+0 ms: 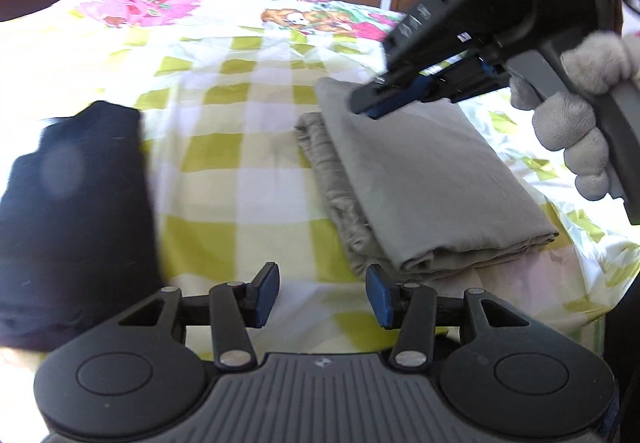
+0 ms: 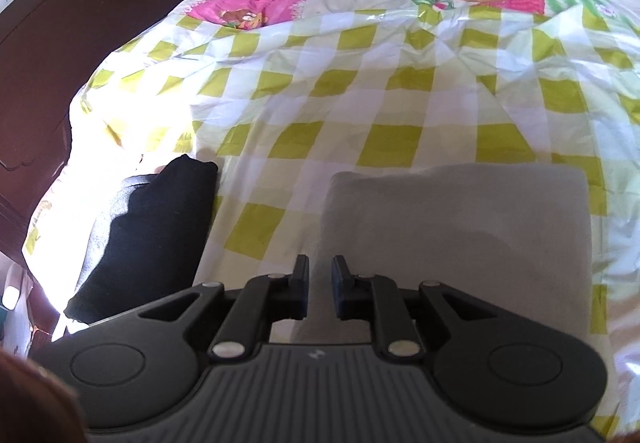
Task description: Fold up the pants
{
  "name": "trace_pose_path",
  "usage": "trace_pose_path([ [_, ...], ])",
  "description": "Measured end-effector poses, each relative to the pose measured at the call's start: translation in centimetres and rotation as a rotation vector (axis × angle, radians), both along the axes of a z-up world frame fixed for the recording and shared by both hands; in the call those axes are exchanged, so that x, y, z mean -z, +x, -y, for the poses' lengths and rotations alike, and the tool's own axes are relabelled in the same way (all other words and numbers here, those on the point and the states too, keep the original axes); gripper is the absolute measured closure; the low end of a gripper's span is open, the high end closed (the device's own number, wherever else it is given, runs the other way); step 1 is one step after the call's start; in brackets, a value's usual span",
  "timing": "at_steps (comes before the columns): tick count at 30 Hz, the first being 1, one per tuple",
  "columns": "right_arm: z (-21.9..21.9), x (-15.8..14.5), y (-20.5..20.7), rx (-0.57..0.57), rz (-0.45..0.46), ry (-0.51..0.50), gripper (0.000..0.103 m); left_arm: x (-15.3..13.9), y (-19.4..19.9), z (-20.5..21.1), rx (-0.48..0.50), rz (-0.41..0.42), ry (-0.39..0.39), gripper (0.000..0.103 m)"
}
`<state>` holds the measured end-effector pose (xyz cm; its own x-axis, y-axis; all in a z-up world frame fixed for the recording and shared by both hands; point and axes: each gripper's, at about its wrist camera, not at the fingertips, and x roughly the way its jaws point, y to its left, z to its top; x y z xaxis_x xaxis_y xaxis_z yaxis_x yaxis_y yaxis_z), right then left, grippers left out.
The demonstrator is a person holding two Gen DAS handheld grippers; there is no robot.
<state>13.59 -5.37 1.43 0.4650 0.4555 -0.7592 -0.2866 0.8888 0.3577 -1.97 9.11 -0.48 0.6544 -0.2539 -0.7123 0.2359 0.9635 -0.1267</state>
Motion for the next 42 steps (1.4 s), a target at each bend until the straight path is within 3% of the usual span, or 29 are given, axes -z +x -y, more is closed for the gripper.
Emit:
trace_pose_path([
  [4,0.2,0.0,0.6,-0.004,-0.011,-0.01,0.088,-1.6,-0.6,-1.1,-0.01,0.02,-0.1,0.043],
  [8,-1.0,-0.3,1.3,-0.032,0.017,-0.066,0.076,-2.1,0.1,-0.4,0.049,0.045,-0.187,0.035],
  [10,-2.0,0.0,1.9,-0.057,0.024,-0.095,0.072,-1.5,1.1,0.8,0.061,0.04,-0.159,0.035],
  [13,-3.6,1.1,3.0,-0.079,0.021,-0.173,0.073,-0.2,2.6,2.1,0.046,0.024,-0.087,0.036],
  [14,-4.0,1.6,3.3,-0.074,0.026,-0.212,0.078,0.2,2.9,2.4,0.033,0.018,-0.061,0.045],
  [15,-4.1,2.0,3.7,-0.062,0.027,-0.235,0.086,0.5,3.3,2.6,0.026,0.008,-0.047,0.061],
  [16,-3.8,2.2,4.0,-0.054,0.016,-0.23,0.096,0.6,3.4,2.6,0.027,-0.008,-0.058,0.068],
  [20,-2.1,0.2,3.6,-0.021,0.025,-0.139,0.098,-0.3,2.4,2.2,0.023,0.028,-0.087,0.079],
  [25,-3.3,-2.1,3.0,-0.078,0.097,-0.123,0.098,-0.3,2.4,1.2,-0.016,0.025,-0.107,0.08],
  [29,-6.4,1.7,4.3,-0.147,0.061,-0.189,0.096,1.7,3.4,1.0,-0.042,-0.065,-0.106,0.079],
  [33,-7.0,5.0,4.4,-0.171,0.01,-0.183,0.089,2.1,3.2,1.2,-0.037,-0.077,-0.079,0.079],
  [36,-6.5,3.8,4.0,-0.193,0.001,-0.107,0.083,1.8,2.9,1.2,-0.02,-0.072,-0.059,0.079],
  [42,-2.9,-1.3,2.6,-0.183,0.125,-0.035,0.083,-0.4,2.2,0.2,-0.061,-0.021,-0.063,0.078],
])
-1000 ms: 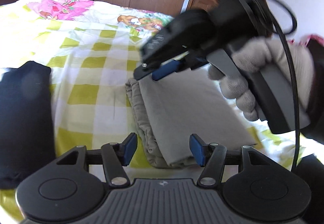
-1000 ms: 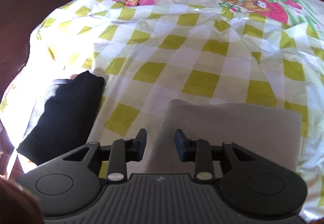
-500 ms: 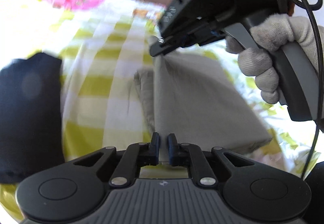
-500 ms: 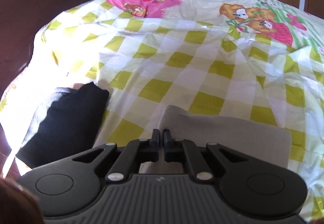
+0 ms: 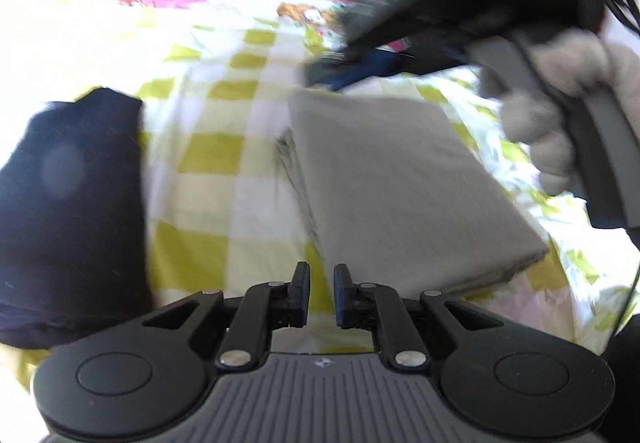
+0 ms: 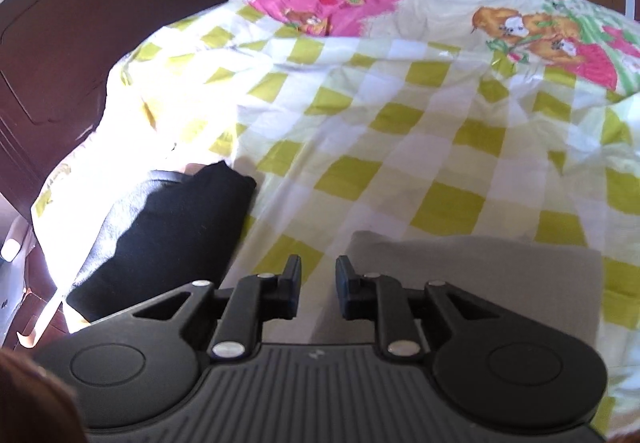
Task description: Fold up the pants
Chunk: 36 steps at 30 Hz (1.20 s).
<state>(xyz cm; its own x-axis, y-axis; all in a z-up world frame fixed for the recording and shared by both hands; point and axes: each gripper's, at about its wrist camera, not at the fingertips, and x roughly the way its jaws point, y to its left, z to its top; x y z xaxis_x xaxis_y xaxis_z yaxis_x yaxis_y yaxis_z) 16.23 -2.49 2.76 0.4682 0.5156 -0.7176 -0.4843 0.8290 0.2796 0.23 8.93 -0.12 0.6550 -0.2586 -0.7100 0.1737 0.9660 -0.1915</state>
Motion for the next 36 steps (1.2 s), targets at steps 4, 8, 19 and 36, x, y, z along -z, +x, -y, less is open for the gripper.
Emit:
trace_pose_path([
  [4,4.6,-1.3,-0.6,0.091,0.062,-0.041,0.079,-2.1,0.5,-0.1,-0.014,0.076,0.013,0.077],
  [8,10.1,-0.4,-0.7,0.207,0.039,-0.069,0.075,-3.1,2.0,1.0,0.003,0.118,0.014,0.073],
  [19,17.3,6.0,-0.3,0.316,-0.196,0.132,0.066,1.2,5.5,4.3,0.07,0.017,0.125,0.069],
  [36,16.2,7.9,1.4,0.272,-0.175,0.177,0.056,1.1,6.1,2.9,0.008,0.027,0.042,0.05],
])
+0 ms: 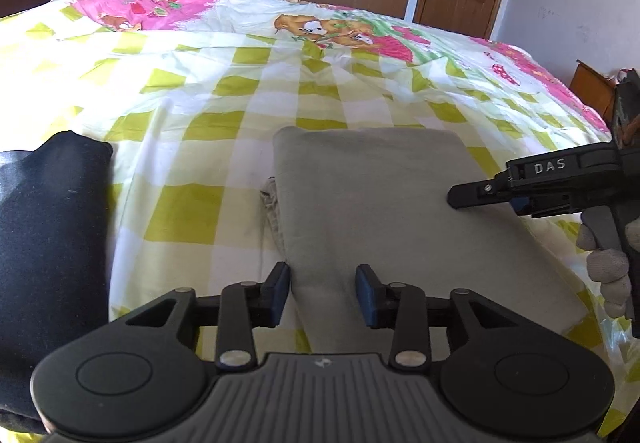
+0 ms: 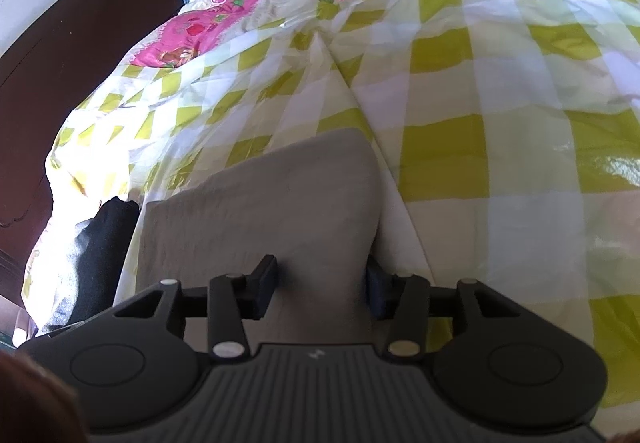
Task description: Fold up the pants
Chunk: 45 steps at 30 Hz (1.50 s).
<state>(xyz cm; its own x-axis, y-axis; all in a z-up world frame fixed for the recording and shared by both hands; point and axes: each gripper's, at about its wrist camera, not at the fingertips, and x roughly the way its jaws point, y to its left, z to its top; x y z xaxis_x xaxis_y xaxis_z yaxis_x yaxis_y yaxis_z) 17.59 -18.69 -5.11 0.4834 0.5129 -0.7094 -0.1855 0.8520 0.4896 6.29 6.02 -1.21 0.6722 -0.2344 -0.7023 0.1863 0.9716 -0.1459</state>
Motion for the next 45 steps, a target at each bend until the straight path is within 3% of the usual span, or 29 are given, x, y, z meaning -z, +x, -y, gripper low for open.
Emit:
trace_pose_path([
  [4,-0.5,-0.2,0.0,-0.012,-0.002,-0.021,0.06,1.4,1.3,0.0,0.018,-0.04,0.006,0.041],
  [8,-1.2,-0.6,-0.3,-0.024,0.01,-0.079,0.086,2.0,2.1,-0.7,0.019,-0.09,-0.084,0.048],
  [11,-0.9,-1.2,-0.6,-0.013,0.009,-0.075,0.093,1.5,1.8,0.5,0.04,-0.075,-0.047,0.051],
  [21,5.9,-2.9,-2.7,0.125,0.012,-0.104,0.094,0.9,2.8,7.1,0.215,-0.052,-0.037,0.052],
  [29,9.4,-2.4,-2.6,0.204,0.009,-0.13,0.094,0.7,3.7,10.8,0.271,-0.049,0.006,0.051],
  [33,9.8,-1.9,-2.3,0.217,0.002,-0.144,0.092,0.7,3.6,11.1,0.268,-0.049,0.023,0.05],
  [37,10.0,-2.4,-2.7,0.222,0.023,-0.172,0.08,0.0,2.9,10.1,0.242,-0.043,0.029,0.049],
  [40,10.6,-3.6,-3.4,0.244,0.061,-0.185,0.08,-1.4,2.3,9.1,0.208,-0.004,0.058,0.05],
  [45,11.1,-5.7,-4.7,0.266,0.156,-0.182,0.08,-4.2,2.6,8.5,0.15,0.081,0.031,0.05],
])
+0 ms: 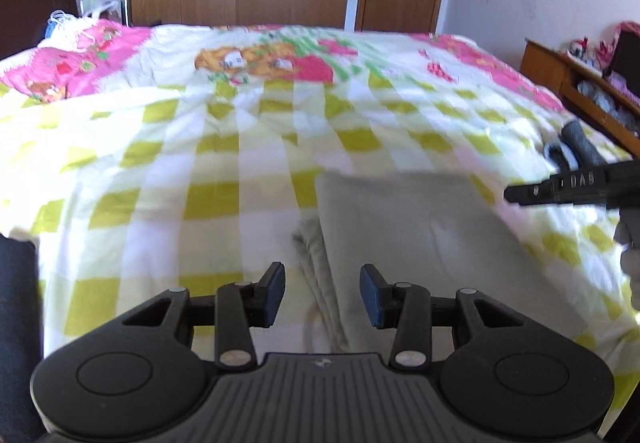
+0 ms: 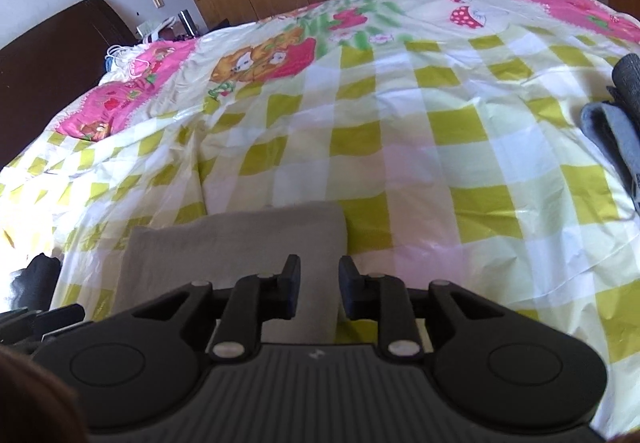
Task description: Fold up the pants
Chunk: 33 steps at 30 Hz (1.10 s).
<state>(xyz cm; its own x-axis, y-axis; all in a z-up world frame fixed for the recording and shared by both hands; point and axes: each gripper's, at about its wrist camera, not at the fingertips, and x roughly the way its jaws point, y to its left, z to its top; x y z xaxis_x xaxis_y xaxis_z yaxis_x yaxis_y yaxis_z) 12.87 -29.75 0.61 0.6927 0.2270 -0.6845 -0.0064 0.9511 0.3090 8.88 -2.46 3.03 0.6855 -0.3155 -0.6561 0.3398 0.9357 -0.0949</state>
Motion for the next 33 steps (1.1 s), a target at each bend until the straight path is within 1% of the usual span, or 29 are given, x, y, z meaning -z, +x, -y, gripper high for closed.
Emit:
trace_pose_path([
  [2,-0.6,-0.3,0.0,-0.022,0.013,0.011,0.08,-0.5,0.5,0.9,-0.004,0.031,0.005,0.05],
  [5,-2.2,-0.1,0.6,-0.067,0.02,0.014,0.08,0.1,1.9,2.3,0.003,0.036,0.011,0.05],
  [7,-3.2,0.5,1.3,-0.093,0.01,0.018,0.08,0.9,3.0,3.0,0.003,0.015,0.014,0.05],
  [9,-4.0,1.4,1.9,-0.115,-0.009,0.011,0.08,2.0,4.0,3.3,-0.008,-0.002,0.036,0.05],
  [12,-4.7,2.6,2.7,-0.129,-0.037,-0.003,0.08,3.8,5.4,2.8,-0.04,-0.061,0.051,0.049],
  [13,-4.8,3.1,2.9,-0.132,-0.05,-0.005,0.08,4.3,5.6,2.4,-0.049,-0.074,0.048,0.047],
  [14,-4.8,3.5,3.1,-0.128,-0.062,-0.004,0.083,4.6,5.7,2.1,-0.057,-0.079,0.046,0.045],
  [15,-4.8,3.9,3.2,-0.123,-0.074,-0.003,0.083,4.7,5.7,1.9,-0.064,-0.08,0.044,0.045],
  [18,-4.5,4.1,3.1,-0.113,-0.077,0.004,0.083,4.4,5.6,1.3,-0.088,-0.073,0.049,0.045],
  [21,-4.5,3.1,2.3,-0.111,-0.05,0.001,0.081,3.5,4.9,0.9,-0.106,-0.057,0.044,0.045],
  [24,-4.3,1.9,0.8,-0.108,-0.013,-0.005,0.08,2.3,3.4,0.8,-0.108,-0.017,0.054,0.046],
  [28,-3.8,0.9,-1.3,-0.106,0.004,0.012,0.08,1.3,1.1,0.8,-0.092,0.009,0.038,0.046],
  [31,-3.6,0.9,-3.0,-0.108,0.001,0.022,0.08,1.1,-0.4,1.4,-0.065,0.021,0.059,0.046],
  [33,-3.7,1.1,-4.1,-0.108,-0.004,0.018,0.08,1.3,-1.2,1.8,-0.046,0.013,0.069,0.046],
])
